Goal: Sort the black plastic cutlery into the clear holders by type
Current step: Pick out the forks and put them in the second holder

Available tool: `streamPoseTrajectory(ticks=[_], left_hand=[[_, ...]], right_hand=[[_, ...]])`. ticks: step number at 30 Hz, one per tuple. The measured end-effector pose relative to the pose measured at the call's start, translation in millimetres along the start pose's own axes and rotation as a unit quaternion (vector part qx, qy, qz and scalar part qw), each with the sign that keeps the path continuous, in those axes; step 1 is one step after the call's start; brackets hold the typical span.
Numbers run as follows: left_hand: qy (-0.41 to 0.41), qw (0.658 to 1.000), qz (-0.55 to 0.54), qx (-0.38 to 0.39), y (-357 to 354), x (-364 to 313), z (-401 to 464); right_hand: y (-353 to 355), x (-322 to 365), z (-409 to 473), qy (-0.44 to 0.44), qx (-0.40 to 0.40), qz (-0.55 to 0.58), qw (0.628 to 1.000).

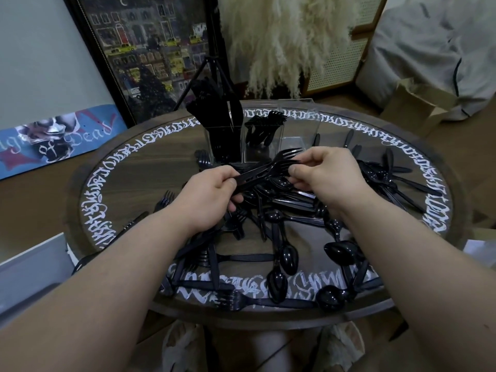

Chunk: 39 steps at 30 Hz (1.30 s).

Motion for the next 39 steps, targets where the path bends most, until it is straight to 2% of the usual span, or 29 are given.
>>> streamPoseTrajectory(ticks=[8, 14, 19, 26, 31, 39], left_hand=[[0.001, 1.000, -0.010, 0.025, 0.9, -2.0, -0.8], [-0.048, 0.997, 0.010, -0.051, 3.3, -14.9, -2.9], [-0.078, 0.991, 0.092, -0.049, 2.9, -17.6, -4.0], [-0.089, 0.985, 0.142, -0.027, 2.2, -15.4, -3.4], [-0.039, 0.991, 0.127, -0.001, -3.2, -12.3, -2.9], [-0.053, 0.978, 0.192, -0.071, -1.1, -15.3, -2.2]], right_hand=[[4.9, -6.9, 7.1, -0.034, -0.070, 0.087, 0.993], [-1.0, -11.1, 7.6, -0.051, -0.053, 0.116, 0.990], [-2.4, -14.7, 8.5, -0.035, -0.053, 0.082, 0.995], [-1.7, -11.6, 4.8, 0.014, -0.051, 0.031, 0.998], [-5.1, -10.0, 4.8, 0.078, -0.039, -0.045, 0.995], [-10.7, -11.8, 1.6, 0.107, -0.001, -0.120, 0.987]])
Point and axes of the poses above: each hand's wrist, its own z-axis towards the middle knuckle, its own y-axis out of the back of the hand, x = y × z, the point moved 1 cm from there along z, towards the middle knuckle, and after that the axes turned 8 degrees about y, right-handed, at the moved point
